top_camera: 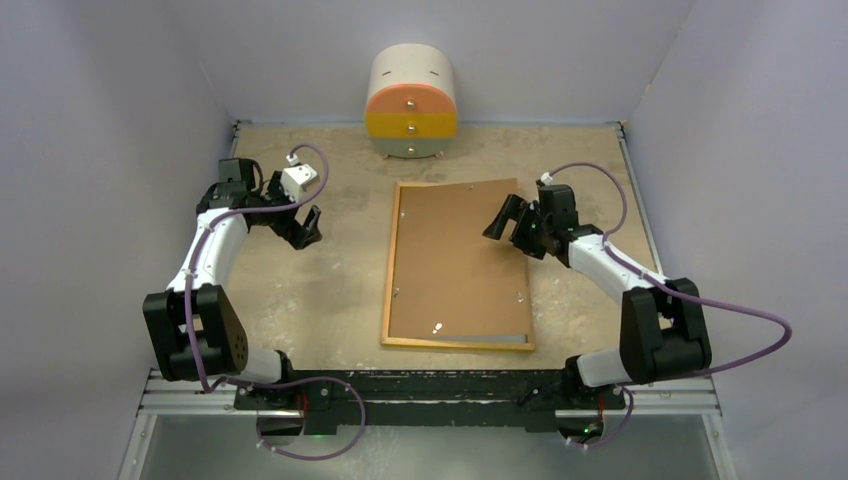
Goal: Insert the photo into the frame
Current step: Turn over the photo frame item on the photo frame.
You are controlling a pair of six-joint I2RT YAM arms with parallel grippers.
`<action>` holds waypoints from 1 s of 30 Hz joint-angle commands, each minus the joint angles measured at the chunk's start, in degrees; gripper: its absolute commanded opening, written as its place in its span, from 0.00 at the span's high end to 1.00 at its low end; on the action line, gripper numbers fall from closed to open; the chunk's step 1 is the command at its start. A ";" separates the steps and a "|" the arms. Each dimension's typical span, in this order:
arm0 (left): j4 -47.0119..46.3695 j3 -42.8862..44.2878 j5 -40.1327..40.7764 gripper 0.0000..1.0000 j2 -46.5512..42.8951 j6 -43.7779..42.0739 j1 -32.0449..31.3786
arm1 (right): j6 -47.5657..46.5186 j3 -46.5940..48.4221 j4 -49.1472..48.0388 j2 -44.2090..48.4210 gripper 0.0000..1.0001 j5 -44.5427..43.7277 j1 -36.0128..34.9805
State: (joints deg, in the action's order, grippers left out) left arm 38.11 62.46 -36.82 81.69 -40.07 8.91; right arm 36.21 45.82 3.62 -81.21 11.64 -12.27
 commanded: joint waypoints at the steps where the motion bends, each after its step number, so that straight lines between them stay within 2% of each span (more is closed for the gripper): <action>1: 0.01 1.26 -0.63 0.00 -0.36 -0.17 -0.29 | 0.35 0.51 0.49 1.08 0.01 0.57 -1.12; 7: 0.12 1.00 -0.65 0.00 -0.48 -0.44 -0.29 | -0.78 2.47 2.55 0.48 0.01 -0.94 -2.19; 13: -0.15 0.91 -0.21 0.00 -0.34 -0.44 -0.29 | -4.42 8.60 13.43 -1.50 0.01 -11.24 -6.05; 20: -0.88 0.93 1.28 0.00 -0.08 0.58 -0.29 | -4.88 9.49 16.27 -2.96 0.01 -18.53 -8.72; 25: -1.09 1.20 2.05 0.00 -0.37 0.89 -0.29 | -6.62 12.42 20.46 -4.26 0.01 -26.82 -11.25; 30: -0.67 2.00 2.51 0.00 0.59 1.93 -0.25 | -7.62 14.49 21.80 -3.58 0.01 -28.97 -11.79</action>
State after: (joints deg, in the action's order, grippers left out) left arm 38.28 62.46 -34.59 81.73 -39.57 8.91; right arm 30.24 56.80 22.57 -85.80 -12.16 -23.64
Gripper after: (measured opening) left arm 0.996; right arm 0.987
